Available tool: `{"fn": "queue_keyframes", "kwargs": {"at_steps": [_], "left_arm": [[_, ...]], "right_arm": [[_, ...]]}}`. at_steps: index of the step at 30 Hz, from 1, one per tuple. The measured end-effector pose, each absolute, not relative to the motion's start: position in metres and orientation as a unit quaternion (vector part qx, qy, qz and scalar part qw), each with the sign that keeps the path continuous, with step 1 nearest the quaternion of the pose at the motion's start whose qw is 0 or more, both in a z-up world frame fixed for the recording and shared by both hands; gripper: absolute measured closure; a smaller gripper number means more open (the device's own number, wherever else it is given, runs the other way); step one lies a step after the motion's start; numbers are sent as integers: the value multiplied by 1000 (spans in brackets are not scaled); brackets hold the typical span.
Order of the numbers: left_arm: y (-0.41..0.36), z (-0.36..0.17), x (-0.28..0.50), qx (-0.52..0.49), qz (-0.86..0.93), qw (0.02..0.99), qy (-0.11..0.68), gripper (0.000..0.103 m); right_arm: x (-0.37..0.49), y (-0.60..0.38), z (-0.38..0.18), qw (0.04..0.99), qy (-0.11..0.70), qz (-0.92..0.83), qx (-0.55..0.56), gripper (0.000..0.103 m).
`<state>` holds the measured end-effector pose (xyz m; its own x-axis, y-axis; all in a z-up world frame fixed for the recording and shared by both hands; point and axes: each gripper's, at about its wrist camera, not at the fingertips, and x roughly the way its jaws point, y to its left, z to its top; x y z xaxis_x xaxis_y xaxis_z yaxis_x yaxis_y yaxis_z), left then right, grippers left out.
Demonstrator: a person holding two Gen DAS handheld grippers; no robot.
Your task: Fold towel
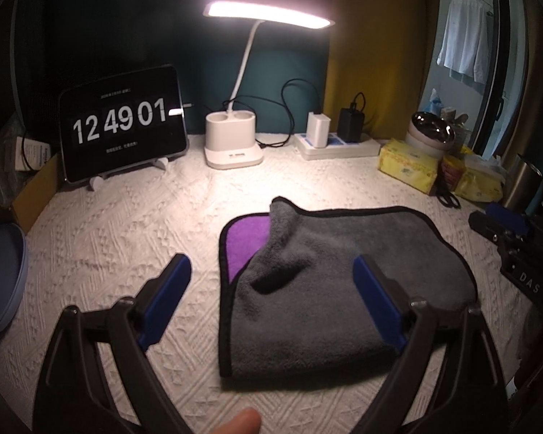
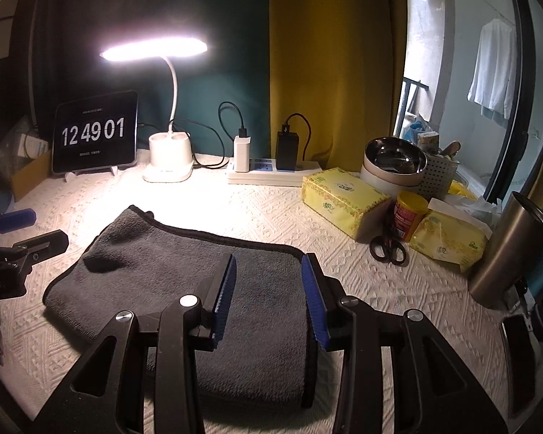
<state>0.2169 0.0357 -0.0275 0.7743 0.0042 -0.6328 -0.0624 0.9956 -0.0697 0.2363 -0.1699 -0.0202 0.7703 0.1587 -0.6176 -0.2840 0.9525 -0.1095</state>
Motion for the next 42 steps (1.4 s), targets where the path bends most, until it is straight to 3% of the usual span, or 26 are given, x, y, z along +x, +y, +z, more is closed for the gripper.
{"fn": "queue_keyframes", "kwargs": {"at_steps": [20,25,42], "left_arm": [[9,-10,118,-43,18,959,280,11],[7,-8,98,-41,25,965,259,11],[-4,-2,9,-21,7,984,177,11]], "right_arm": [[155,-183,-3,944,289,130,-93,63],[133,-184,5,950,268,136,-86,52],[30,-195,21,966,208,137,-73,45]]}}
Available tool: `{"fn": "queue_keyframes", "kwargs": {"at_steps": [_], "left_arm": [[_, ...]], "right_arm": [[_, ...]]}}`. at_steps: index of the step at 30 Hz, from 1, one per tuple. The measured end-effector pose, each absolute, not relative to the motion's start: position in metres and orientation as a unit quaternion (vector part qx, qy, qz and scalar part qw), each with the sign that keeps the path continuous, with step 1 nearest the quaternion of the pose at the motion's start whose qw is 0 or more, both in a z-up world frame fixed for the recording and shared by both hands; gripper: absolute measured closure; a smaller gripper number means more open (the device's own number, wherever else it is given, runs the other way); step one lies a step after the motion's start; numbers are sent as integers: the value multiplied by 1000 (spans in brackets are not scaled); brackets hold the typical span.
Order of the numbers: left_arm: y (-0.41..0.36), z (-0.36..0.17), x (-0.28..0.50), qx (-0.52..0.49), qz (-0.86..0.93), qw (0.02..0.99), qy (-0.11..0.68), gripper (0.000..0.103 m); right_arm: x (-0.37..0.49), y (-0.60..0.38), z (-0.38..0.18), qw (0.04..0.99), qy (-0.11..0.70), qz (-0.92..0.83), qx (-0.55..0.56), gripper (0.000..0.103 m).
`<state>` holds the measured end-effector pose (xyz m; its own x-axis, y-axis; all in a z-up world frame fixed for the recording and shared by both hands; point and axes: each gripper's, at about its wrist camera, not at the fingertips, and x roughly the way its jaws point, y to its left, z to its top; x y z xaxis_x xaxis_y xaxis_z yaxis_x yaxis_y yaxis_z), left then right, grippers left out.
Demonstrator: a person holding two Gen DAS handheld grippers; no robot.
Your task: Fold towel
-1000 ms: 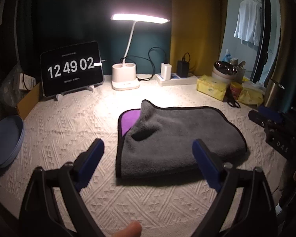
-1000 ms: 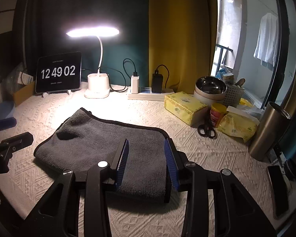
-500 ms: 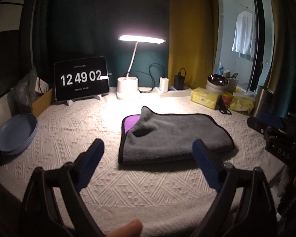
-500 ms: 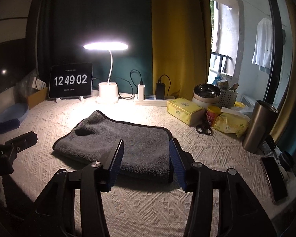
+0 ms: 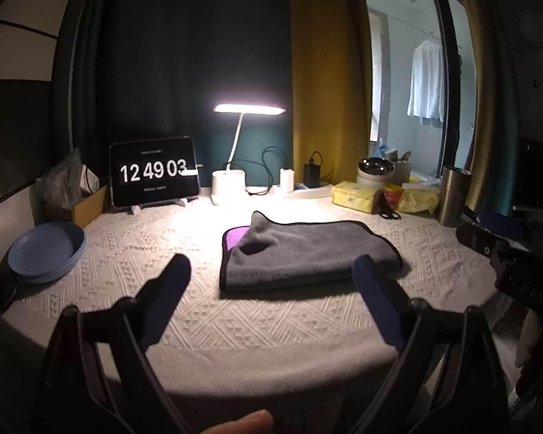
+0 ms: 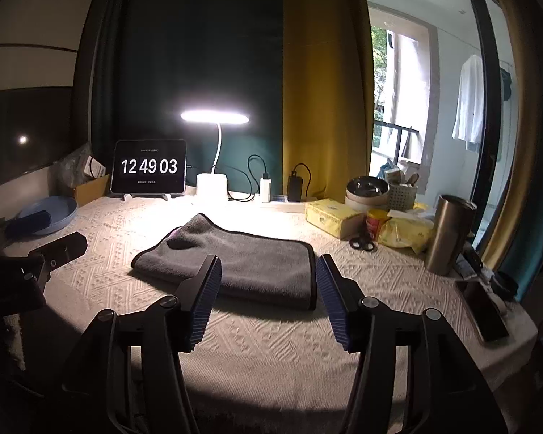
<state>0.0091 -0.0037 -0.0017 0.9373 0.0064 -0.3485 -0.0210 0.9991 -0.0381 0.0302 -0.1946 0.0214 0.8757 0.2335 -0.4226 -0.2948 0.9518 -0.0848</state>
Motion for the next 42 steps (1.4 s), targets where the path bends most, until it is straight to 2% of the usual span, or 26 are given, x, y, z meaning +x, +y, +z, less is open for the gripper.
{"fn": "queue_keyframes", "kwargs": {"at_steps": [11,42], "left_arm": [[-6,3,-29,-5,-4,990,140,10],[-4,4,-31,-11,-5,990,137,10]], "right_arm": [[-1,-190,18,969,197,127,-77,44],[-4,-188,22,970,192,130,-78,44]]}}
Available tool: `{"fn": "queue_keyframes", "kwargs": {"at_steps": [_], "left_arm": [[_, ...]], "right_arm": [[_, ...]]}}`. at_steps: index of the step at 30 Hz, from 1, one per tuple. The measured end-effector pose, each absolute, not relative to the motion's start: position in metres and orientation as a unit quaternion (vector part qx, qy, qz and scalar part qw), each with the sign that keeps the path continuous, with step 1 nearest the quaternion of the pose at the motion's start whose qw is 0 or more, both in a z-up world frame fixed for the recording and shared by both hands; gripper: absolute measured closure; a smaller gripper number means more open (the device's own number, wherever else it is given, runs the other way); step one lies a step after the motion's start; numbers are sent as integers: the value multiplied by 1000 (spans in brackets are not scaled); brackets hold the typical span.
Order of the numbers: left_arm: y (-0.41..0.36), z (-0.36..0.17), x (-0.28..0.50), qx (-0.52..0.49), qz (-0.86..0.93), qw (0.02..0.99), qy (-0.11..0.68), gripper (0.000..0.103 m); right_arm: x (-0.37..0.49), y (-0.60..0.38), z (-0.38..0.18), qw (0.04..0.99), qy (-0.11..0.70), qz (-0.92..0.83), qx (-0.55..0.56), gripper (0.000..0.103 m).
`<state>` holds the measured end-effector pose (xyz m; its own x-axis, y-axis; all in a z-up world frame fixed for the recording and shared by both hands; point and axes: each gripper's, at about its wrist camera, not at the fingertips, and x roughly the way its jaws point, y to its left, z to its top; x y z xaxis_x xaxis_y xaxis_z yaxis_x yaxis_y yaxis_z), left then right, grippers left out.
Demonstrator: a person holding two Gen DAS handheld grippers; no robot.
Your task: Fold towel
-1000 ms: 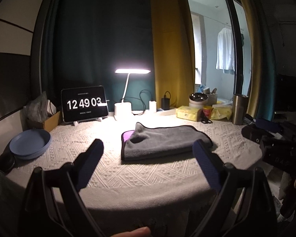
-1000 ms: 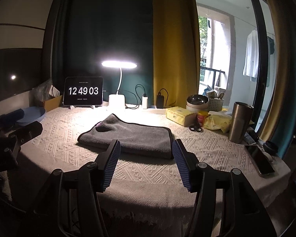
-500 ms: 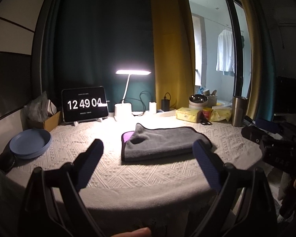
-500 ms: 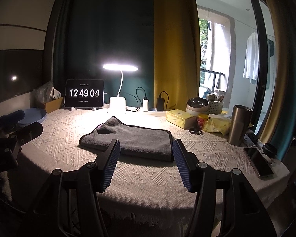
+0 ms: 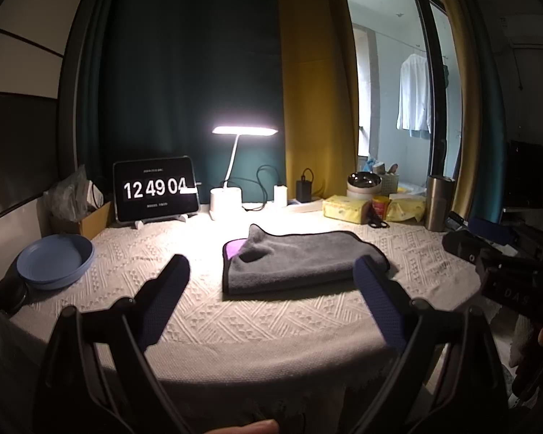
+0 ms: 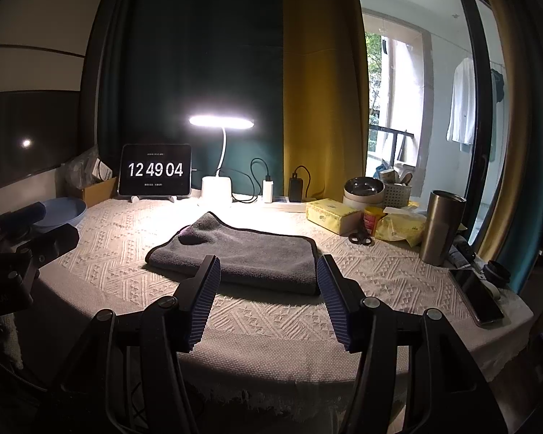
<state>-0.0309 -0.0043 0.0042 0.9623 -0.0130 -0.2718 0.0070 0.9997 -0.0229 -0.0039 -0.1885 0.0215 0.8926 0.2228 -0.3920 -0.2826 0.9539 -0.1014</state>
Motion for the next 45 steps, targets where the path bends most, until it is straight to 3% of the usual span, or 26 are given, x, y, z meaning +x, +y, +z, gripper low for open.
{"fn": "queue_keyframes", "kwargs": {"at_steps": [45], "left_arm": [[-5,1,-30,-14,5,990,139,10]], "right_arm": [[-2,-182,13,968,197,138,-70,44]]}}
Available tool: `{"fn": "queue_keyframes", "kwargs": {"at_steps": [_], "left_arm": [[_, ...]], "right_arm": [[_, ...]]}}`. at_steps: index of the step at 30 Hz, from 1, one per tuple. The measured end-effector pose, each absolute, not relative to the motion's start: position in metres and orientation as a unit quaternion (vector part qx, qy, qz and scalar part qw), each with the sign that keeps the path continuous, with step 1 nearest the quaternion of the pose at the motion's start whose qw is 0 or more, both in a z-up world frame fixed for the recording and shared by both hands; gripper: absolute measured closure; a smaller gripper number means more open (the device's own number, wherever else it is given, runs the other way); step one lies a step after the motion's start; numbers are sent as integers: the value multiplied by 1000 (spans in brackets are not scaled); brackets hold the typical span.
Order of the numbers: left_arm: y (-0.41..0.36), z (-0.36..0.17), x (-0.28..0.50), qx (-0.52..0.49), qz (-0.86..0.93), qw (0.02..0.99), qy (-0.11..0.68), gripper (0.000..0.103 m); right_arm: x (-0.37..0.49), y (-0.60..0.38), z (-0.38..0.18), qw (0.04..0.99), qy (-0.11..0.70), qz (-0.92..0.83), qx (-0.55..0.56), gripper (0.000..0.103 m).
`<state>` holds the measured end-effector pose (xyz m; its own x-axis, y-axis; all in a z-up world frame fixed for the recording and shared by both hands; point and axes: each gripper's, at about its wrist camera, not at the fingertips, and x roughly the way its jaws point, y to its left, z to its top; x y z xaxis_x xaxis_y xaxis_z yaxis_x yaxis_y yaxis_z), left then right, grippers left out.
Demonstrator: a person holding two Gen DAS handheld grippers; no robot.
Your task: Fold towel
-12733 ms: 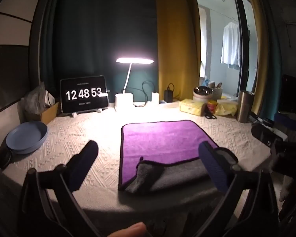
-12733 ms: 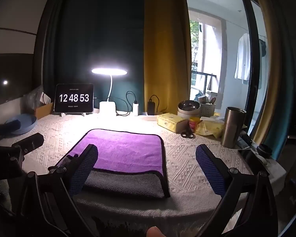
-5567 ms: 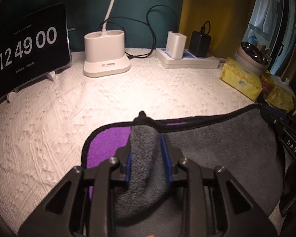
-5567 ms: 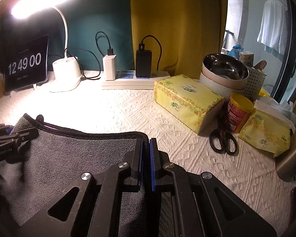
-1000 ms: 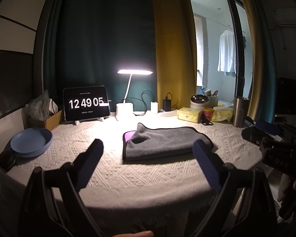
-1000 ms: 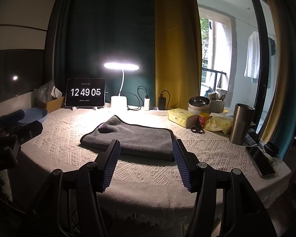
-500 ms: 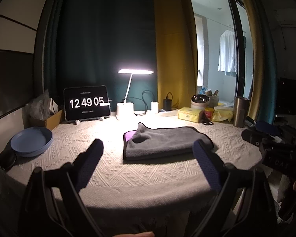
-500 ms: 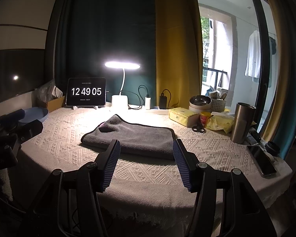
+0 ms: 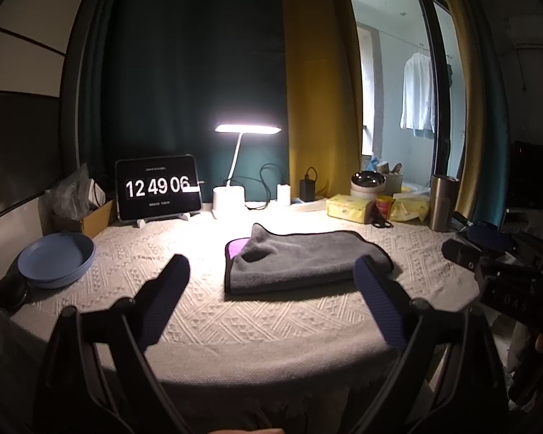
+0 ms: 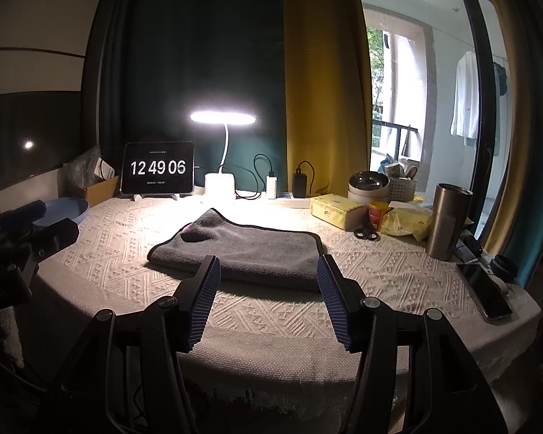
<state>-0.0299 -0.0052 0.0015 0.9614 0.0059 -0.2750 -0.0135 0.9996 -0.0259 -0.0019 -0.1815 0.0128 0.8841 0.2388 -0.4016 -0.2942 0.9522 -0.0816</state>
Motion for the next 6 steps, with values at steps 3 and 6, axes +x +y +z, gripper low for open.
{"fn": "queue_keyframes", "kwargs": {"at_steps": [3,6], "left_arm": [[-6,1,-28,-13,6,990,140,10],[-5,2,-20,-8,10,990,138,10]], "right_arm": [[2,-183,10,967,203,139,-66,44],[10,-182,8,966,207,142,-68,44]]}}
